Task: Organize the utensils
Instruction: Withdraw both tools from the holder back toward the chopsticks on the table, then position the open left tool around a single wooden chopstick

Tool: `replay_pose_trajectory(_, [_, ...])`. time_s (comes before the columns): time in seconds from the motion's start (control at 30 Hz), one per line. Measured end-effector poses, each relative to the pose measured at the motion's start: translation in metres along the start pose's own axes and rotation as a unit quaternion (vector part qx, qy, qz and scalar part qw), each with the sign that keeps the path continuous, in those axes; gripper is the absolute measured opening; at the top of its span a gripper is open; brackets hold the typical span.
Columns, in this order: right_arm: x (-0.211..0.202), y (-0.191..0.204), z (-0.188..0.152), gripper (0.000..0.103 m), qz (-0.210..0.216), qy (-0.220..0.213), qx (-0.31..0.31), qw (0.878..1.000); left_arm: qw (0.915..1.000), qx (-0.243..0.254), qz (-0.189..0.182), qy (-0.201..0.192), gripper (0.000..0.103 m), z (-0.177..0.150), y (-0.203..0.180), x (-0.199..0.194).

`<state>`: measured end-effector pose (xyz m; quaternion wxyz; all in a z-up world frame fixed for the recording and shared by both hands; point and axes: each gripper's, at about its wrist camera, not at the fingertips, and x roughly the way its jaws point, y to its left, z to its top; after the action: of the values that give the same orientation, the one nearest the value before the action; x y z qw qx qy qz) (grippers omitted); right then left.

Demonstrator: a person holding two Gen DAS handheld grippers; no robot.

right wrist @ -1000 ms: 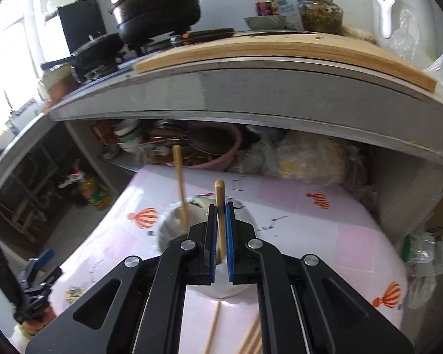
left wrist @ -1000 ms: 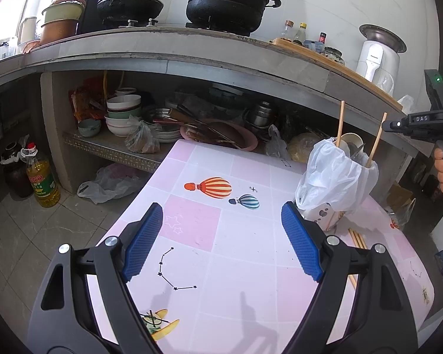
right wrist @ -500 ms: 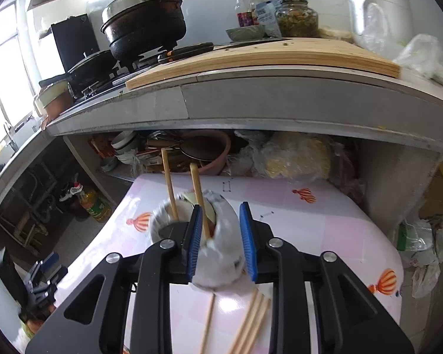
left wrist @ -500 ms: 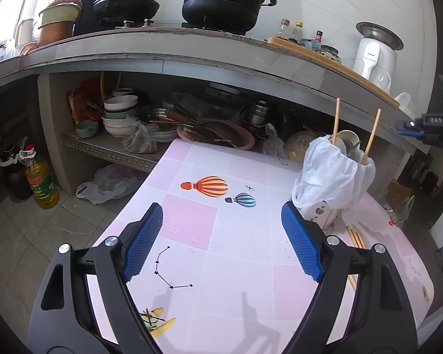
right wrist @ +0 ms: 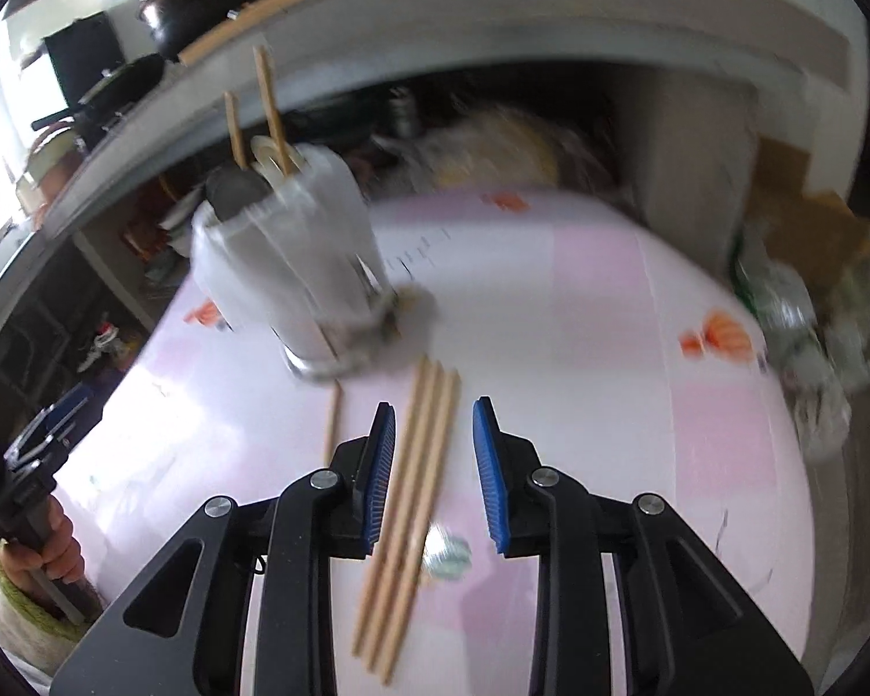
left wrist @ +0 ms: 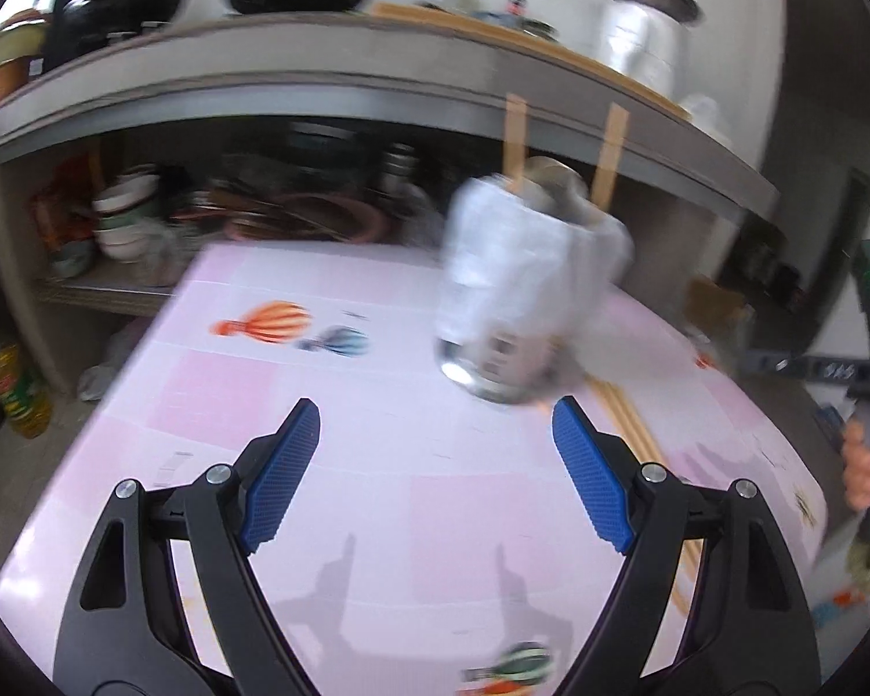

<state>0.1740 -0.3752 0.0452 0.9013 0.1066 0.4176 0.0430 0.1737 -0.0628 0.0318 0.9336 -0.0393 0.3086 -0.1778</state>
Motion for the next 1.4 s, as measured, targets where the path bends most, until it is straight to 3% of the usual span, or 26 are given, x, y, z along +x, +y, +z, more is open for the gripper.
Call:
replay_pose_trajectory(0.13, [0.003,-0.013,-0.032,0.028,-0.006,0.007,0.033,0.999,0.9978,0.023,-0.046,0.042,0.077,-0.008,-0.038,0.031])
replay_pose_trajectory(0.27, [0.005,-0.016,-0.051,0.028,-0.021,0.008,0.036,0.999,0.9918,0.048,-0.073,0.093,0.062,-0.012,-0.071,0.068])
replay_pose_trajectory(0.4, [0.004,-0.023,-0.062,0.028,-0.017,0.006,0.046,0.999,0.9859,0.067,-0.061,0.14,0.048,-0.016,-0.093,0.103])
replay_pose_trajectory(0.63, [0.005,-0.031,-0.069,0.028,-0.005,0.004,0.057,0.998,0.9785,0.084,-0.026,0.187,0.03,-0.019,-0.107,0.142])
replay_pose_trajectory(0.9, [0.005,-0.035,-0.072,0.028,0.0,0.001,0.063,0.998,0.9711,0.11,-0.003,0.212,0.013,-0.032,-0.117,0.15])
replay_pose_trajectory(1.4, [-0.003,-0.035,-0.079,0.028,0.007,-0.007,0.069,0.998,0.967,0.112,0.017,0.228,0.009,-0.046,-0.105,0.112])
